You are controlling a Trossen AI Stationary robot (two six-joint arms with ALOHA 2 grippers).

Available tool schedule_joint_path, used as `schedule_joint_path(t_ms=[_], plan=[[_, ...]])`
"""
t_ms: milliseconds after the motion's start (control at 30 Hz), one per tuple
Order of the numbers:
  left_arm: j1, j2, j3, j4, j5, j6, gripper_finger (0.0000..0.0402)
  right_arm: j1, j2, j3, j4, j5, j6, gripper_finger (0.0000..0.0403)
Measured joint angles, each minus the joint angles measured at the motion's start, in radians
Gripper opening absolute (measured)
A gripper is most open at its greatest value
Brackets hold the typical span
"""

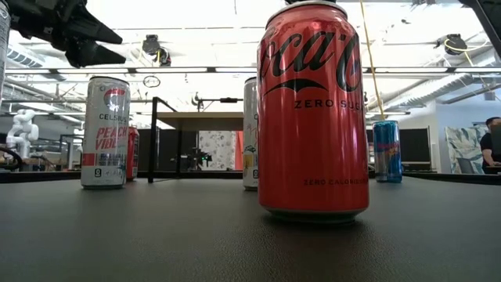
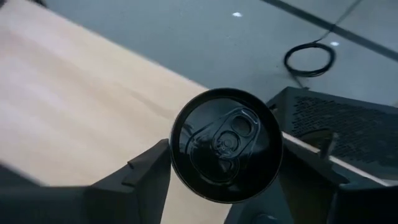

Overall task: Place canned beverage on shelf
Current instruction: Put the right white pink soda can on the shelf

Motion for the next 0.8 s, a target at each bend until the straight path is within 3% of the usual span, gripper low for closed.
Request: schedule_joint_path(t_ms=[100,800], plan=[[0.000,0.000,0.000,-0.004,0.000,0.000,0.0380,0.001,0.009,0.000,-0.005,0.046,0.005,0.0235],[0.000,0.000,0.000,-0.016,0.000,-0.002,0.0380,0.038,0.047,0.005,0.027,0.080,0.099,0.0235]])
